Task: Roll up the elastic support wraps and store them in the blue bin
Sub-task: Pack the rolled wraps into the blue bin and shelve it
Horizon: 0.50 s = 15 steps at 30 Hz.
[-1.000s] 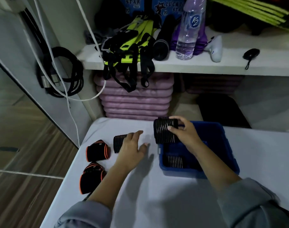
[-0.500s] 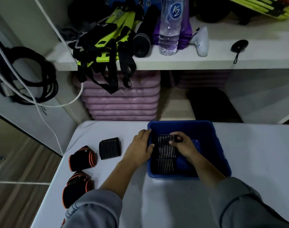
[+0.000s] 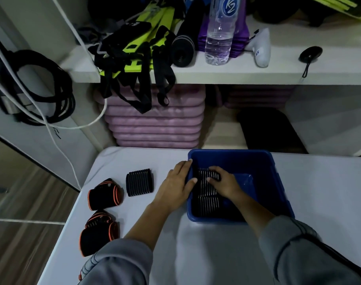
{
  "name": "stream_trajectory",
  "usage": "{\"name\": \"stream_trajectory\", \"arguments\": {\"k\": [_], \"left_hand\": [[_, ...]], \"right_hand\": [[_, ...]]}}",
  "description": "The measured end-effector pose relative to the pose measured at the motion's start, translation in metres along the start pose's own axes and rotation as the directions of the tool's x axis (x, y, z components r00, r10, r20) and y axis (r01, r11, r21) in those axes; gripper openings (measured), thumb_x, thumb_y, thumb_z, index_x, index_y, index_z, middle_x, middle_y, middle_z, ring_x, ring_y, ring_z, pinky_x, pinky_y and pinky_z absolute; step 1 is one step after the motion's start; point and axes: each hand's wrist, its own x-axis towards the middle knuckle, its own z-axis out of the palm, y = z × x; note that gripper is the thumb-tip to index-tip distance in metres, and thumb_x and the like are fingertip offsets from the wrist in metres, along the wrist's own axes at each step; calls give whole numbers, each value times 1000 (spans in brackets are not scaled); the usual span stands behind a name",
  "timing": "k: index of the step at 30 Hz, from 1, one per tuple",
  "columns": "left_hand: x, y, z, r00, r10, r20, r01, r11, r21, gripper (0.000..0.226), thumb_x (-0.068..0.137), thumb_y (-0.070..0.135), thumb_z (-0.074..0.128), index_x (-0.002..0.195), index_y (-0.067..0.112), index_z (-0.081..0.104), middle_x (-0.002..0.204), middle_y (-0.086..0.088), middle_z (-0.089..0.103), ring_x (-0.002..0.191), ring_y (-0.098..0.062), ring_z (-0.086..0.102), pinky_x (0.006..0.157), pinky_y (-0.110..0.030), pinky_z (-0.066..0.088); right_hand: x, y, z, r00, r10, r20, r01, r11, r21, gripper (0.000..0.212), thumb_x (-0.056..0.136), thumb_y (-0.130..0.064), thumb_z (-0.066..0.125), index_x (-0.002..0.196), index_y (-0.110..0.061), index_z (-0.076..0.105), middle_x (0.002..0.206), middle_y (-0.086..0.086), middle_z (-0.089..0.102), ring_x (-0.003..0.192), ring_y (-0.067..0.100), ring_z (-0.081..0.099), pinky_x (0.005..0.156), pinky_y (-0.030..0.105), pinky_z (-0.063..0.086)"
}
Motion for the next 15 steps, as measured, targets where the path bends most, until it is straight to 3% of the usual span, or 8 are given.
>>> {"name": "stream_trajectory", "arguments": {"k": [3, 4, 6, 8, 12, 15], "left_hand": [[-7, -6, -8, 997, -21, -75, 19, 999, -33, 50, 97, 39, 37, 144, 23, 29, 144, 0, 37, 127, -20, 41, 105, -36, 39], [-9, -10, -12, 993, -46, -106, 45, 999, -13, 48, 97, 37, 39, 143, 23, 32, 143, 0, 38, 126, -19, 42, 102, -34, 41], [-13, -20, -22, 976, -125, -176, 131, 991, 24, 44, 95, 29, 46, 138, 22, 40, 135, -3, 46, 116, -22, 51, 91, -35, 47], [-20, -33, -33, 931, -255, -259, 265, 964, 3, 39, 90, 21, 52, 129, 18, 50, 122, -8, 55, 105, -28, 56, 83, -36, 48], [-33, -68, -49, 783, -510, -357, 537, 843, -25, 32, 86, 10, 52, 118, 6, 57, 111, -22, 55, 99, -40, 53, 82, -42, 45], [-37, -89, -52, 768, -571, -291, 600, 800, 10, 37, 88, 7, 49, 125, 4, 50, 114, -26, 53, 102, -42, 52, 83, -43, 44]], "right_hand": [[-11, -12, -9, 997, -18, -73, 19, 1000, 11, 37, 86, -20, 65, 122, -19, 57, 116, 6, 59, 90, 16, 56, 66, 6, 40], [-17, -19, -12, 992, -44, -120, 46, 999, 17, 35, 86, -17, 65, 120, -18, 57, 114, 6, 55, 86, 14, 53, 62, 6, 37], [-28, -40, -15, 958, -146, -248, 151, 989, 0, 32, 85, -14, 63, 116, -18, 57, 112, 2, 49, 90, 14, 51, 70, 8, 35], [-35, -65, -10, 910, -267, -318, 277, 961, -14, 29, 84, -12, 61, 112, -19, 57, 111, -2, 48, 98, 15, 53, 85, 23, 44], [-32, -115, 23, 875, -446, -187, 447, 894, -39, 28, 87, -9, 56, 115, -15, 55, 117, 5, 50, 103, 20, 53, 92, 34, 46], [-14, -138, 65, 925, -367, 97, 377, 920, -112, 37, 93, -14, 48, 129, -13, 43, 129, 12, 46, 114, 28, 50, 96, 39, 43]]}}
